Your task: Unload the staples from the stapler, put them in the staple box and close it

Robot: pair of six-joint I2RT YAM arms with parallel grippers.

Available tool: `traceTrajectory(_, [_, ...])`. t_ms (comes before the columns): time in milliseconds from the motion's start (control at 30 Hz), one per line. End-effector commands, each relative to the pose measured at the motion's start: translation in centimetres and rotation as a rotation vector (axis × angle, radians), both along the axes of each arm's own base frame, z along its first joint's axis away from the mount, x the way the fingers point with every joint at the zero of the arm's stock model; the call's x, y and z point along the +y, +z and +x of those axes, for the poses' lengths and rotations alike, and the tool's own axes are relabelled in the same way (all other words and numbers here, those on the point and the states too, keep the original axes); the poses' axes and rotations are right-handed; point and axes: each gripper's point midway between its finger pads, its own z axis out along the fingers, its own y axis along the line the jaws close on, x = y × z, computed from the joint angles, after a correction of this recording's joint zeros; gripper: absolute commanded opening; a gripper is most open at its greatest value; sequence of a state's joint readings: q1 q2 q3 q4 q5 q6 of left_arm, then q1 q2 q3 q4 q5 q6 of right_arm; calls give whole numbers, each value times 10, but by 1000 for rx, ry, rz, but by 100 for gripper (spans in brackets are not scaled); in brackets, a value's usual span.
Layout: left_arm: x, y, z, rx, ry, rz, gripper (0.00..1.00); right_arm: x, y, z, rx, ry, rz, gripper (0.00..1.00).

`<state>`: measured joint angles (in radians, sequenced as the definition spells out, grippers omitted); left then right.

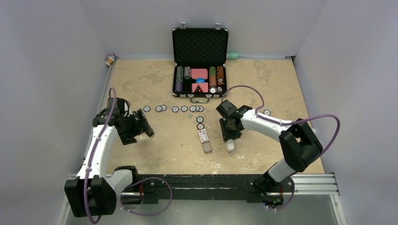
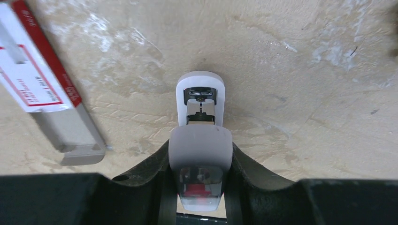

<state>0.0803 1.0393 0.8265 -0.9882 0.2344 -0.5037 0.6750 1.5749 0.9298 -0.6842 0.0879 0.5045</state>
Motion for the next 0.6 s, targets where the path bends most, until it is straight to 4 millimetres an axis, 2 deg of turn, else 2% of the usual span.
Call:
traceTrajectory(0, [1, 3, 5, -38, -17, 14, 98, 23, 52, 31, -139, 0, 98, 0])
traceTrajectory(200, [0, 4, 5, -43, -18, 14, 98, 62, 107, 57, -237, 113, 246, 0])
traceTrajectory(567, [-3, 6, 6, -62, -31, 8, 98, 140, 170, 71, -225, 339, 552, 0])
